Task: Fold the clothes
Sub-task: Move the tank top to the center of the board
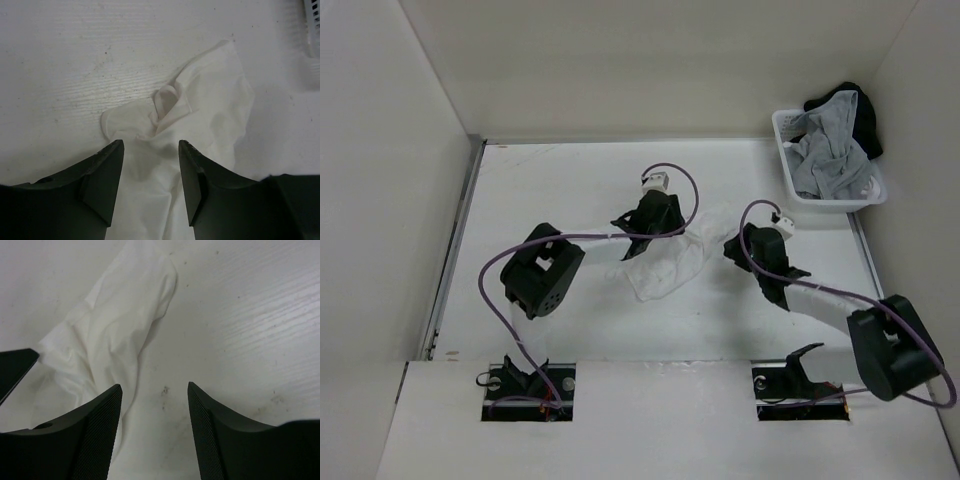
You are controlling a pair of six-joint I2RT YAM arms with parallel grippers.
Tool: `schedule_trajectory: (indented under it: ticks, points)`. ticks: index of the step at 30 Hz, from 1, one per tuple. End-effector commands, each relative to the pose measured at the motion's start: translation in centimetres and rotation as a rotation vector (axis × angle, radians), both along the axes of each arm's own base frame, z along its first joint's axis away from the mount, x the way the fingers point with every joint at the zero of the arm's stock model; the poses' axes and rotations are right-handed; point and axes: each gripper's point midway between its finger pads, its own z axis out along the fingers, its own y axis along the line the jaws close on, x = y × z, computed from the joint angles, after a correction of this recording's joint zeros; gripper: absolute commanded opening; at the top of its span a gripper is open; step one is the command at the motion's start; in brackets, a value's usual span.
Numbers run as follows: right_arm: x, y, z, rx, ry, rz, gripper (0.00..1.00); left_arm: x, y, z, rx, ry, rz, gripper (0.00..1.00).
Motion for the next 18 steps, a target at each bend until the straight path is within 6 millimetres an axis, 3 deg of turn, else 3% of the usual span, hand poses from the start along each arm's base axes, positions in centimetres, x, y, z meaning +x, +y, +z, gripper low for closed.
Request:
schedule_trajectory:
  ticks: [1, 4, 6, 10, 14, 18]
  points:
    - [4.5, 0.4, 3.1, 0.076, -0.113, -0.035, 0.61, 1.9, -1.9, 4.0, -0.085, -0.075, -0.014, 0.46]
    - [7.1, -0.5, 1.9, 0.073, -0.089, -0.077, 0.61, 1.9, -2.7, 3.6, -0.072, -0.063, -0.042, 0.45]
    - [8.6, -0.9, 1.3, 0.080, -0.074, -0.099, 0.48, 2.1, -2.9, 3.0, -0.057, -0.055, -0.044, 0.41]
    - [10.9, -1.4, 1.4, 0.089, -0.063, -0.120, 0.43, 2.2, -3.1, 2.4, -0.054, -0.039, -0.054, 0.28]
    - [11.1, -1.5, 0.9, 0.054, -0.006, -0.137, 0.47, 1.8, -2.2, 1.5, -0.036, -0.006, -0.038, 0.34]
    - [10.0, -1.0, 0.6, 0.050, 0.019, -0.149, 0.51, 1.6, -0.6, 1.5, -0.004, -0.013, 0.011, 0.43]
